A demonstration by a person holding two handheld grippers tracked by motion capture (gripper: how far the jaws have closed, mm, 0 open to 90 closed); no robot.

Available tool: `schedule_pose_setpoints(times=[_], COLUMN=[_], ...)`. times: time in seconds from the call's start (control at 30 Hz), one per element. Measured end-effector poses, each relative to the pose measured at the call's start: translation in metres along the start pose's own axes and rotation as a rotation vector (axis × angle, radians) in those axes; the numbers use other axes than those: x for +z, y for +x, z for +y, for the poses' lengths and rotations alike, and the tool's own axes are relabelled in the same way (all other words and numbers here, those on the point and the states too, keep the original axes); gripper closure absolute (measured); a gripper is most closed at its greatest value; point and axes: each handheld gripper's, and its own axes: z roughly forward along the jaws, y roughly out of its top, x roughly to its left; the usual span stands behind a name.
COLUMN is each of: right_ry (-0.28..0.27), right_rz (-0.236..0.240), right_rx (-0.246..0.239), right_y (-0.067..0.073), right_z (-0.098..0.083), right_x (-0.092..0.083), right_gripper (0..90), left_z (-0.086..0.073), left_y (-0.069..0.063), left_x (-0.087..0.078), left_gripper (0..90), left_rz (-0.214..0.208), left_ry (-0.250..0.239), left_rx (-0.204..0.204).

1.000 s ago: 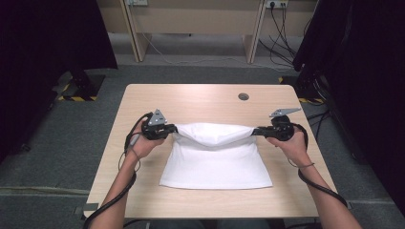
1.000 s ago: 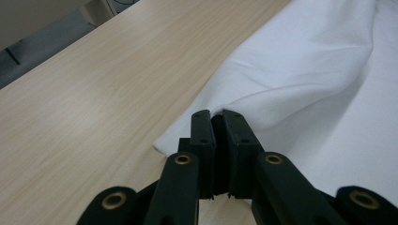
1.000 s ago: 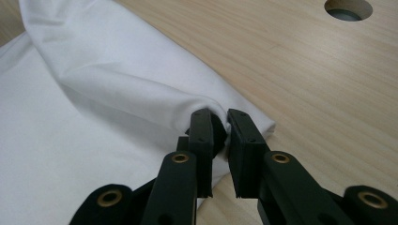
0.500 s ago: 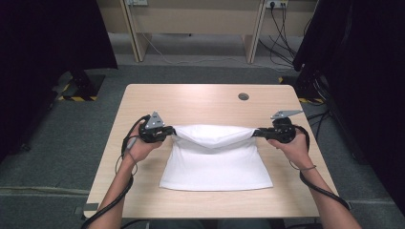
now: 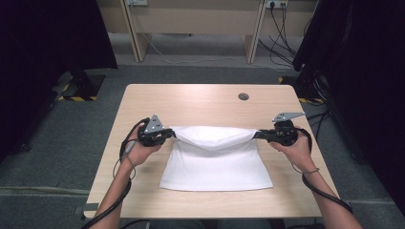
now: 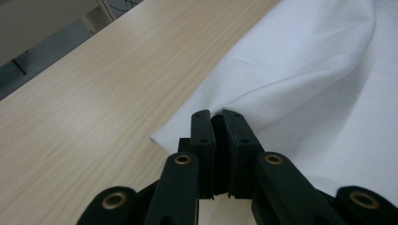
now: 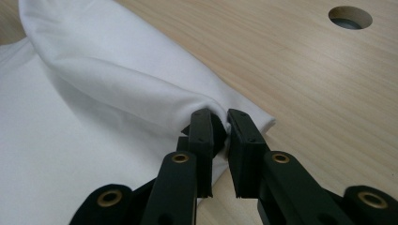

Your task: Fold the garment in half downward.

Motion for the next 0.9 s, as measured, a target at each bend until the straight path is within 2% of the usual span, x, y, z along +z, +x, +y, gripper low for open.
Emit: schedule_pose_setpoints(times=[0.9], right_ry=[-0.001], right_rz=[0.023], right_rx=[-0.048], right_y=[0.016], right_z=[-0.012], right_x=[-0.013], right_gripper=[81.0], left_z=[-0.008], left_y=[-0.018], left_x=[-0.018], left_gripper=[82.9], left_rz=[0.006], left_ry=[0.004], left_rx=[0.042])
